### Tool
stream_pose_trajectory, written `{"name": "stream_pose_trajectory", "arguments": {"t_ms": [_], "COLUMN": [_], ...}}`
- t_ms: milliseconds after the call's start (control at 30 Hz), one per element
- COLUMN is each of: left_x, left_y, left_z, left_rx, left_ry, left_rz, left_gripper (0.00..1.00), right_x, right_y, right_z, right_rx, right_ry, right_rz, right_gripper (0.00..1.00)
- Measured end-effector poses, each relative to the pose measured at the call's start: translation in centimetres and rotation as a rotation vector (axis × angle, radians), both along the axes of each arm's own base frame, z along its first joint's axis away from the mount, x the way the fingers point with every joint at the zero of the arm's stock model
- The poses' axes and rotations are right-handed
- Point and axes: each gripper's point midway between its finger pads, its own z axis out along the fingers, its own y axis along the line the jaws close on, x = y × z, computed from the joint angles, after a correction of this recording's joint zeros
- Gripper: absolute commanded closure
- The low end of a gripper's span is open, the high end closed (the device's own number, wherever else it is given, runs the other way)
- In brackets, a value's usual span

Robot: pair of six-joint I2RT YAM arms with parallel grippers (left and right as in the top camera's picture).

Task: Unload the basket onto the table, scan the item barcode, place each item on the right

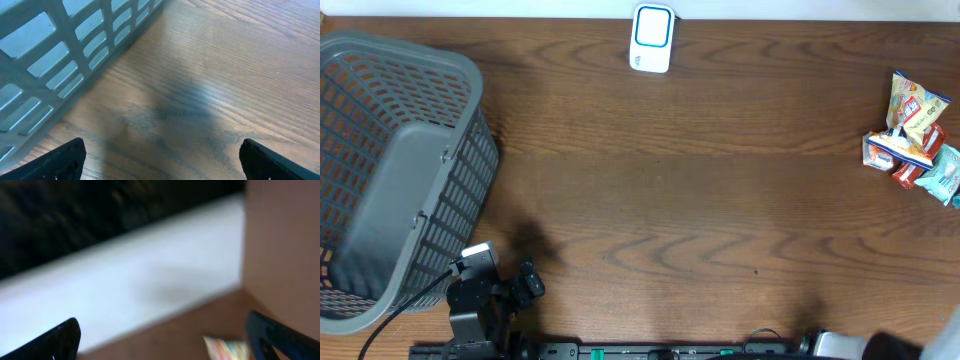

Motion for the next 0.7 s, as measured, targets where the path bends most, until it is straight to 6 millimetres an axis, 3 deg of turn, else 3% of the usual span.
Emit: {"name": "stream_pose_trajectory", "arguments": {"t_ms": [100, 267, 500, 700], "left_x": [0.0, 0.0, 0.0, 0.0], "left_y": [0.0, 0.0, 0.0, 0.0], "left_z": [0.0, 0.0, 0.0, 0.0], "left_rx": [0.0, 0.0, 0.0, 0.0], "left_ry": [0.0, 0.0, 0.0, 0.0], "left_rz": [0.0, 0.0, 0.0, 0.0], "left_gripper": [0.02, 0.02, 0.02, 0.02], "right_x": [-3.0, -7.2, -11.9, -17.1], "right_y": [2.5, 5.2, 7.6, 11.8], "right_z": [4.6, 7.8, 8.3, 7.1], "right_rx": [-0.045, -0.084, -0.086, -0.081], "right_ry": [-0.14, -0.236, -0.246, -0.269], "right_rz": [0.08, 0.144, 0.178, 0.294], "right_gripper": [0.01, 0.01, 0.01, 0.01]}}
